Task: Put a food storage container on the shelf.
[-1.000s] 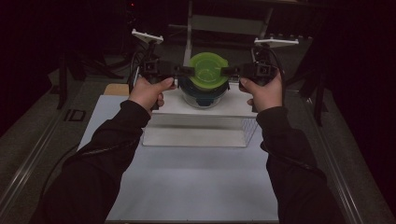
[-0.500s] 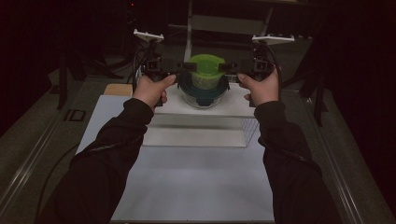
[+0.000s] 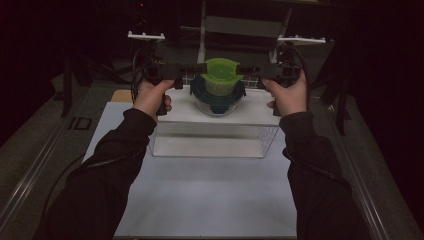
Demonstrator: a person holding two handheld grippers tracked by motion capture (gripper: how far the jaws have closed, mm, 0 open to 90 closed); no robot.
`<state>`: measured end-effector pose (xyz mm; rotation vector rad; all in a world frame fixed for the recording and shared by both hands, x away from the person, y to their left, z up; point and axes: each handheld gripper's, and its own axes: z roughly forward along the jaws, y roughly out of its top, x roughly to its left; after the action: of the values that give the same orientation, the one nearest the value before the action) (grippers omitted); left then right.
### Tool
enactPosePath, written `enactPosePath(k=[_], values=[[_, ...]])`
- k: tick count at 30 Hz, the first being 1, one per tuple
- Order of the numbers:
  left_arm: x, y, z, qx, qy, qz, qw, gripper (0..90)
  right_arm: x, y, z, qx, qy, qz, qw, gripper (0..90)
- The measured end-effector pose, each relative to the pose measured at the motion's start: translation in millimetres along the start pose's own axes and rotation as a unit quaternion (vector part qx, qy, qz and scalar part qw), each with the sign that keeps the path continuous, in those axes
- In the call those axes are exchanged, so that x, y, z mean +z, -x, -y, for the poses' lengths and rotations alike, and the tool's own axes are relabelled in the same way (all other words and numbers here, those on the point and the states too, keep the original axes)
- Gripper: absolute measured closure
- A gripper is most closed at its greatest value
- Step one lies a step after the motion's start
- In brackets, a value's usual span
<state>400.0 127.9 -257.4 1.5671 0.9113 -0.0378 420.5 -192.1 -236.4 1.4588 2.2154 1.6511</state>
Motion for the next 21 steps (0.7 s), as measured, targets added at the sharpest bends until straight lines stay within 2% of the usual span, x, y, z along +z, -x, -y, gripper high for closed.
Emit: enactPosePath(k=[1, 2, 3, 5, 7, 8, 10, 12, 13, 14, 16, 19, 21], values=[[-0.9, 2.6, 2.9, 0.008, -0.002, -0.001, 1.0, 6.8, -2.9, -1.0, 3.6, -0.007, 0.004, 0.001, 1.0, 25.4], [-0.9, 2.6, 2.9, 0.008, -0.002, -0.001, 1.0, 2.0, -5.8, -1.9, 7.5, -0.016, 0.005, 0.002, 0.9999, 24.2], [-2.4, 5.9, 9.2, 0.027, -0.008, 0.002, 0.9996, 0.3, -8.5, -2.1, 11.5, -0.021, 0.01, 0.001, 0.9997, 23.9], [-4.8, 8.0, 16.0, 0.037, 0.0, 0.003, 0.9993, 0.3, -14.4, -1.7, 19.7, -0.022, 0.015, -0.006, 0.9996, 23.8], [-7.4, 10.2, 25.6, 0.046, 0.005, 0.0, 0.9989, 0.3, -19.9, -1.6, 27.4, -0.032, 0.022, -0.001, 0.9993, 23.8], [-7.4, 10.2, 25.6, 0.046, 0.005, 0.0, 0.9989, 0.3, -19.9, -1.6, 27.4, -0.032, 0.022, -0.001, 0.9993, 23.8], [-8.4, 11.1, 29.3, 0.047, 0.008, 0.0, 0.9988, 0.3, -26.2, -1.4, 38.8, -0.041, 0.02, -0.004, 0.999, 23.8], [-9.0, 11.9, 32.8, 0.053, 0.006, -0.001, 0.9986, 0.3, -26.2, -1.4, 38.8, -0.041, 0.02, -0.004, 0.999, 23.8], [-11.0, 14.6, 43.5, 0.065, 0.004, -0.004, 0.9979, 0.3, -31.5, -1.7, 50.6, -0.052, 0.017, -0.005, 0.9985, 23.6], [-11.9, 15.7, 47.3, 0.07, 0.001, -0.007, 0.9975, 0.3, -33.3, -1.5, 54.8, -0.054, 0.018, -0.004, 0.9983, 23.6], [-13.2, 16.4, 51.4, 0.072, 0.004, -0.008, 0.9973, 0.3, -36.5, 0.0, 63.4, -0.057, 0.019, -0.011, 0.9982, 23.6], [-18.5, 19.0, 68.0, 0.079, 0.005, -0.001, 0.9969, 0.3, -39.7, 2.3, 77.3, -0.061, 0.018, -0.015, 0.9979, 23.5], [-21.6, 21.0, 77.8, 0.091, 0.004, 0.0, 0.9959, 0.3, -40.4, 3.8, 87.6, -0.068, 0.015, -0.015, 0.9975, 23.4]])
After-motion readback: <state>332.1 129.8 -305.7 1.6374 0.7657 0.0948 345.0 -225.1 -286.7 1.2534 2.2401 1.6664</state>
